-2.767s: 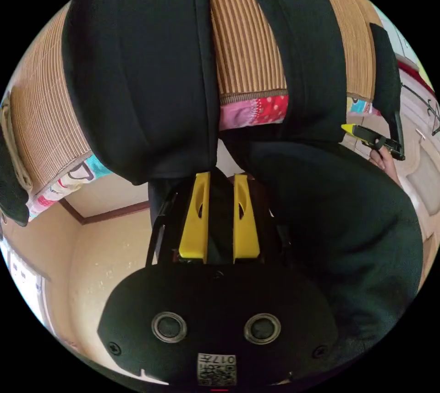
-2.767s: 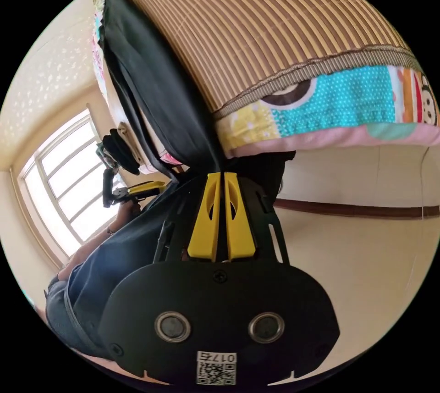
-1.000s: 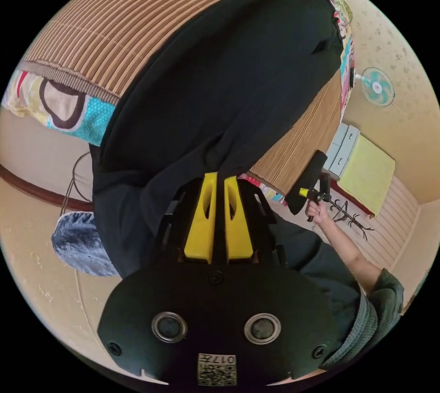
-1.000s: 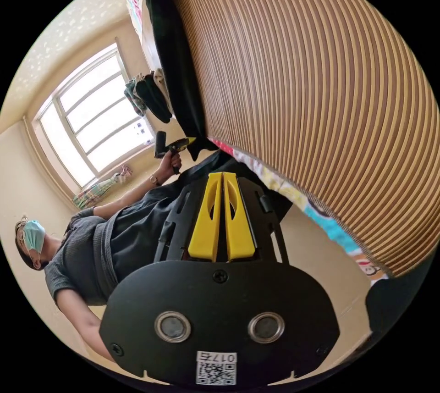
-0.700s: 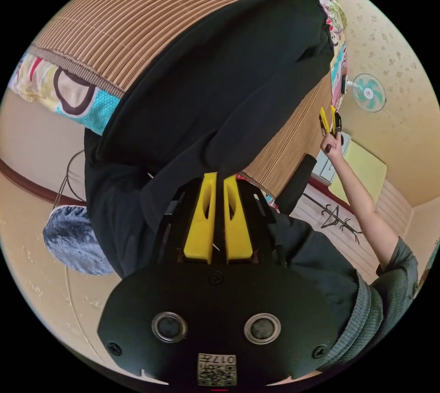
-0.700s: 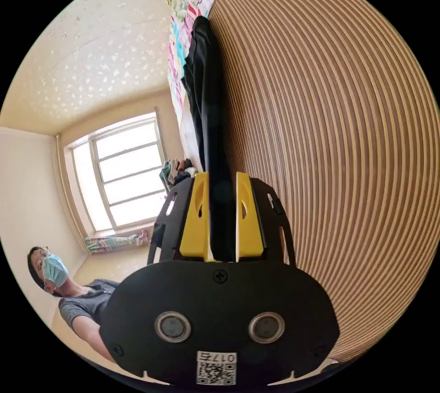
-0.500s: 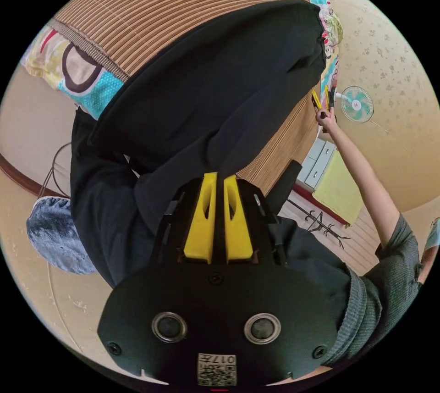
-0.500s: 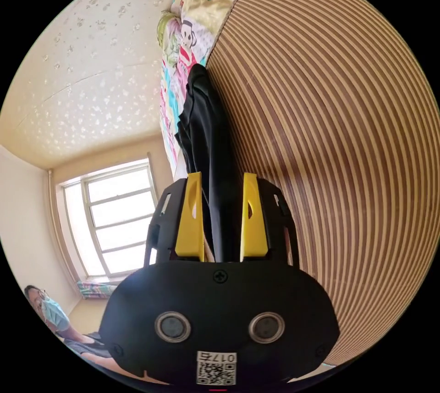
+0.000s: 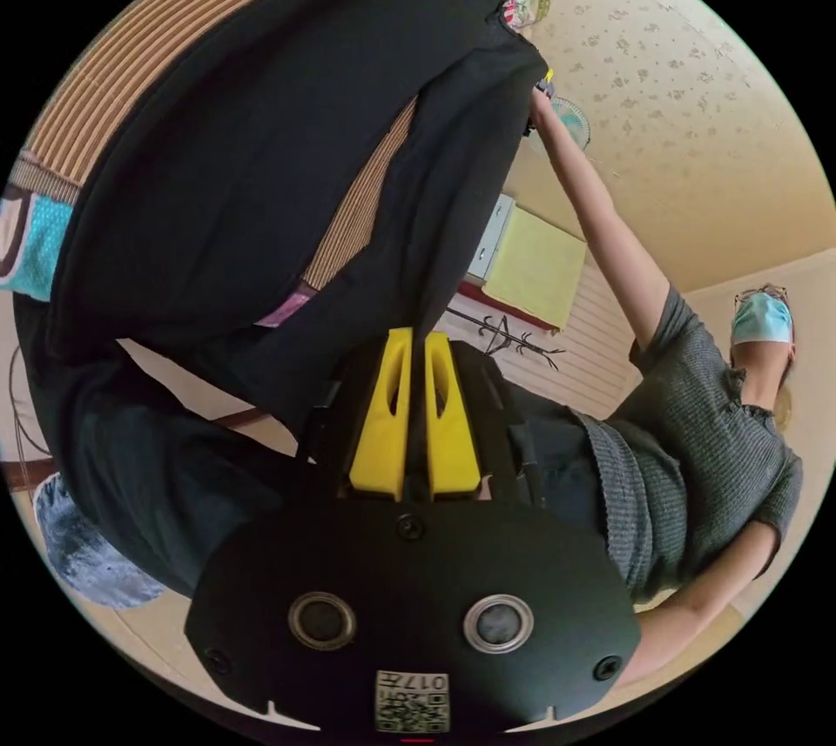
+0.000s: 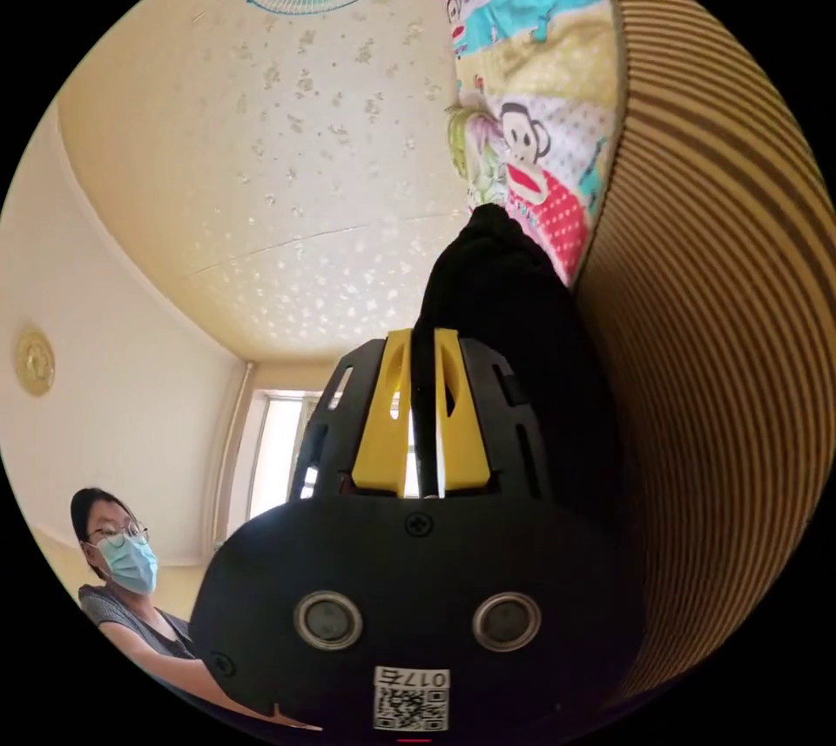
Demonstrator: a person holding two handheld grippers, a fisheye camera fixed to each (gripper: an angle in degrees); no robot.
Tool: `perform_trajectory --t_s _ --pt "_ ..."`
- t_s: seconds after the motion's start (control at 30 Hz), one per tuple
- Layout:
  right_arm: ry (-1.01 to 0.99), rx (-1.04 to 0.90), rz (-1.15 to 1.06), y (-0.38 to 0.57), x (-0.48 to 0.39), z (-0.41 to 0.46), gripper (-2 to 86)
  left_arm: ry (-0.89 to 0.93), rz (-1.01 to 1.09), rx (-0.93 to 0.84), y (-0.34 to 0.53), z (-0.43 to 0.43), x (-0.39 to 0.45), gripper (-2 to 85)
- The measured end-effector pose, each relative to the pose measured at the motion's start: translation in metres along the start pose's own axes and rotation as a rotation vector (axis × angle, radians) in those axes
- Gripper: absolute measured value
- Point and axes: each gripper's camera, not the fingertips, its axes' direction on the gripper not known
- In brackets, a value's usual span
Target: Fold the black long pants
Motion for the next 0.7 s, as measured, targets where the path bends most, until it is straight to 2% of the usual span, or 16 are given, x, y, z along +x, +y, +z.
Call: perform_trajectory --t_s 0.1,0.17,0.3,0.4,0.5,0.57,0.7 --pt "0.004 -0.113 -0.038 0.016 -0.016 0.071 4.1 -0.009 -0.070 0.074 0.002 -0.020 -0.011 1.1" --pt "0.040 -0.260 -0.020 0.031 -0.011 0.126 5.1 -0.057 -0.119 0.116 0.007 -0.029 -0.021 1.3" --pt "0.181 -0.417 0.051 0.057 0.016 0.162 7.0 -0.226 -0.225 0.128 0.016 -0.048 -0.042 2.4" --pt "0.116 -0.403 0.065 0.081 0.028 0.130 7.7 -0.281 -0.230 0.103 0.021 -0.057 -0.044 3.3" --pt "0.169 -0.556 0.029 0.116 0.034 0.075 7.8 -0.261 -0.212 0.088 0.025 -0.062 -0.040 3.5" --pt "0.343 -0.742 0.015 0.160 0.040 0.016 7.6 -0.241 -0.199 0.081 0.026 -0.062 -0.037 3.5" --pt "0.573 -0.877 0.055 0.238 0.041 -0.088 8.0 -0.231 -0.195 0.069 0.028 -0.060 -0.029 3.3"
